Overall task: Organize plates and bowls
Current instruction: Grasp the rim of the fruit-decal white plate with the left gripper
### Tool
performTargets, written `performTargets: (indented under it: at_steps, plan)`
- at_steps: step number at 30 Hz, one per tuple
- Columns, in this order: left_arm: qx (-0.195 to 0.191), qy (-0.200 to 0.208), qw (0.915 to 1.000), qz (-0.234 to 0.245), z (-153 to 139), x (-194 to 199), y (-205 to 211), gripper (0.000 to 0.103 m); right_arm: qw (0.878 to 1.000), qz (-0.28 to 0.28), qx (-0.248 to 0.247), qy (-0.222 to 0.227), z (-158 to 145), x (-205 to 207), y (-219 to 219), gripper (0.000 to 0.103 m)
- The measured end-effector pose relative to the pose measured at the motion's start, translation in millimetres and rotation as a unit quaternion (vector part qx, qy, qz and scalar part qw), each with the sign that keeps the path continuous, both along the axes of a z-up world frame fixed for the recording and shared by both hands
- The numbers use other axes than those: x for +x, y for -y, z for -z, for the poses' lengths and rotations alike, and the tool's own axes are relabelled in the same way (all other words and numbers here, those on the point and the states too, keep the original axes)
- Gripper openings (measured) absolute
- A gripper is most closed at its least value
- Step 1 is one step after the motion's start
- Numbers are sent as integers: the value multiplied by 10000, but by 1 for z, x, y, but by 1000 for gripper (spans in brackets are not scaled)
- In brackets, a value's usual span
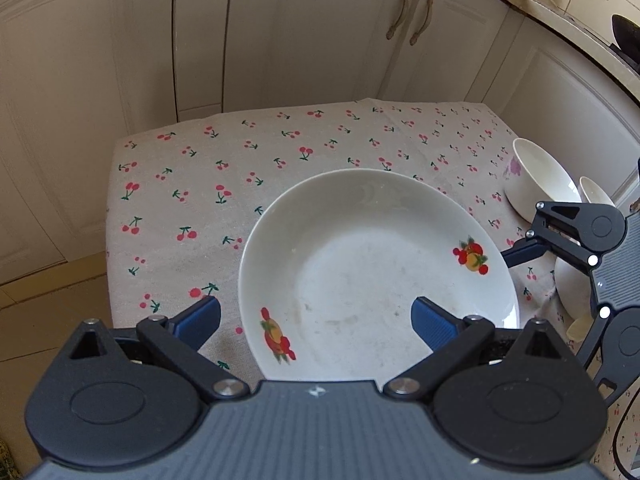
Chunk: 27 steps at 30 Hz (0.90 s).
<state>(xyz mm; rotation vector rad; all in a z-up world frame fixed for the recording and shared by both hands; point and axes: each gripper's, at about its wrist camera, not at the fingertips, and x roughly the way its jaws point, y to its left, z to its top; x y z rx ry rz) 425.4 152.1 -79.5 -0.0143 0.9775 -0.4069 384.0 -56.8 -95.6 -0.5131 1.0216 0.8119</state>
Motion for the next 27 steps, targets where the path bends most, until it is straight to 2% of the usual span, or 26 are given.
performTargets:
  at_steps: [5, 14, 27]
  plan:
    - [-174, -235, 9995, 130, 7, 11, -2, 99, 9998, -177, 26, 24, -1, 1, 0, 103]
    - [-250, -318, 9983, 412, 6, 18, 2, 98, 9972, -742, -63, -53, 0, 15, -7, 103]
    - [-391, -394, 9967, 587, 5, 25, 2, 94, 9958, -884, 37, 253, 0, 10, -6, 103]
